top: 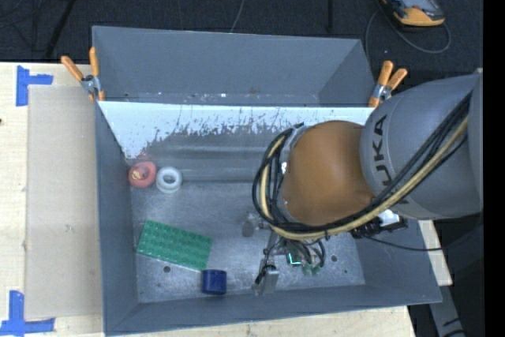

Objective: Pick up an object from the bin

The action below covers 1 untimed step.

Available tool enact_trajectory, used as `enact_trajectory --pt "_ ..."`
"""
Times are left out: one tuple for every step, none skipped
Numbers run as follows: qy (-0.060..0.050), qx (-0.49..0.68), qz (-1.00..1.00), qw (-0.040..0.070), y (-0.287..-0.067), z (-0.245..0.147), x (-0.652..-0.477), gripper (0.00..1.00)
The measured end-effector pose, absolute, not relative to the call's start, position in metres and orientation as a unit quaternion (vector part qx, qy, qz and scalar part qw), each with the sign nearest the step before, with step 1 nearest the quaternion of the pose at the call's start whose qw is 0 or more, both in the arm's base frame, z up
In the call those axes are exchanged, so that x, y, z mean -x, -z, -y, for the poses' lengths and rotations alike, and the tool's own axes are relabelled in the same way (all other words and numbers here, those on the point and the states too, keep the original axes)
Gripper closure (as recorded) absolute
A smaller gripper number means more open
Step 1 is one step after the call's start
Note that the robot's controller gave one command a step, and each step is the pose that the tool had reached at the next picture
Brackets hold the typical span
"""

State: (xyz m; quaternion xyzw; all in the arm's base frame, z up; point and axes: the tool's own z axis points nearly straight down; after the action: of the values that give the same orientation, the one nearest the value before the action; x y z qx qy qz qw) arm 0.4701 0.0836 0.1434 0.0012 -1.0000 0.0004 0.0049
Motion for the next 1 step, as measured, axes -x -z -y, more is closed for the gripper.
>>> enact_trajectory --pt "-0.001 -0.064 0.998 0.004 -0.0692 -0.1693 -0.4909 0.00"
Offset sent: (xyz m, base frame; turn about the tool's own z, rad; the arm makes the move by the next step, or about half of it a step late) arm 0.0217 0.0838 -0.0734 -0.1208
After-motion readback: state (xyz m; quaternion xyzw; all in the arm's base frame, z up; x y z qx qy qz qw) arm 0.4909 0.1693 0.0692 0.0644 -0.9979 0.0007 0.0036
